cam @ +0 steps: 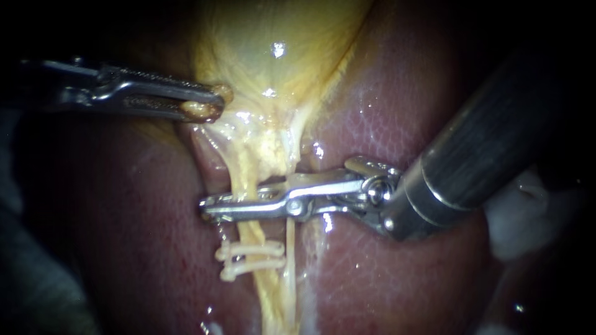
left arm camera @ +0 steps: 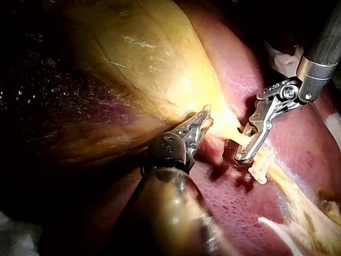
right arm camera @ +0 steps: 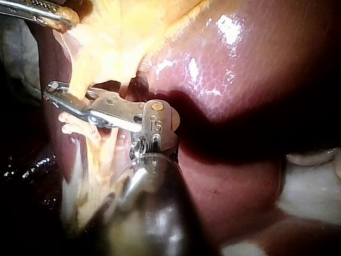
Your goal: Going back third clip left tube
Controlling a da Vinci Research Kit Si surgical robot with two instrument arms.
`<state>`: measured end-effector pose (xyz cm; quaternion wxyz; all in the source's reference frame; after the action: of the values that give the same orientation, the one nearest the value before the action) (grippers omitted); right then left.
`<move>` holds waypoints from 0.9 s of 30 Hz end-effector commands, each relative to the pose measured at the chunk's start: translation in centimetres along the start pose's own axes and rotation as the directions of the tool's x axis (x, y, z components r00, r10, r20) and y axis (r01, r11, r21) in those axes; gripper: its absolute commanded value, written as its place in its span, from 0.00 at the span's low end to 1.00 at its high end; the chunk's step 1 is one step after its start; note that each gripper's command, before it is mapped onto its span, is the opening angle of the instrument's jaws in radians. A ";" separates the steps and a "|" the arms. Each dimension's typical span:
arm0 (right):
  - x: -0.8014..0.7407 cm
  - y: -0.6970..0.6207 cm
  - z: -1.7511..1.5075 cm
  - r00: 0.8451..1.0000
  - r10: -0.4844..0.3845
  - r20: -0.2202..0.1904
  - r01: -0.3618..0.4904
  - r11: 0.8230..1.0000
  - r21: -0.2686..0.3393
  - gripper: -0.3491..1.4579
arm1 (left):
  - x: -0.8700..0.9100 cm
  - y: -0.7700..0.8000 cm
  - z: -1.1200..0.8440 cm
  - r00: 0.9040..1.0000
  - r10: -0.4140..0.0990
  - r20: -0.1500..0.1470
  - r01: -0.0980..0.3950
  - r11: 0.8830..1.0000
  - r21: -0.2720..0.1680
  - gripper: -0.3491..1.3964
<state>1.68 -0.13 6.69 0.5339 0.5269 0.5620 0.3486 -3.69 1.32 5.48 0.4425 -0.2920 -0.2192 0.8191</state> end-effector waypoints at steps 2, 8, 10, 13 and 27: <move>-0.01 0.00 0.01 1.000 0.000 0.003 0.000 1.000 0.001 0.02 | 0.00 0.00 0.00 1.000 0.000 0.000 0.000 1.000 0.000 0.00; -0.01 0.06 0.08 1.000 -0.004 -0.031 0.004 1.000 -0.022 0.36 | 0.00 0.00 0.00 1.000 0.000 0.000 0.000 1.000 0.000 0.00; -0.01 0.07 0.10 0.999 -0.018 -0.042 0.017 0.999 -0.028 0.39 | 0.00 0.00 0.00 1.000 0.000 0.000 0.000 1.000 0.000 0.00; -0.03 0.10 0.13 0.999 -0.045 -0.024 0.043 0.996 -0.080 0.42 | 0.00 0.00 0.00 1.000 0.000 0.000 0.000 1.000 0.000 0.00; -0.13 0.00 0.00 0.931 -0.314 0.185 0.349 0.915 -0.204 0.45 | -0.01 0.00 -0.02 1.000 0.000 0.000 0.000 1.000 0.000 0.00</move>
<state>1.63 -0.26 6.70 0.6940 0.3711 0.5559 0.2676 -3.67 1.32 5.48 0.4428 -0.2915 -0.2192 0.8191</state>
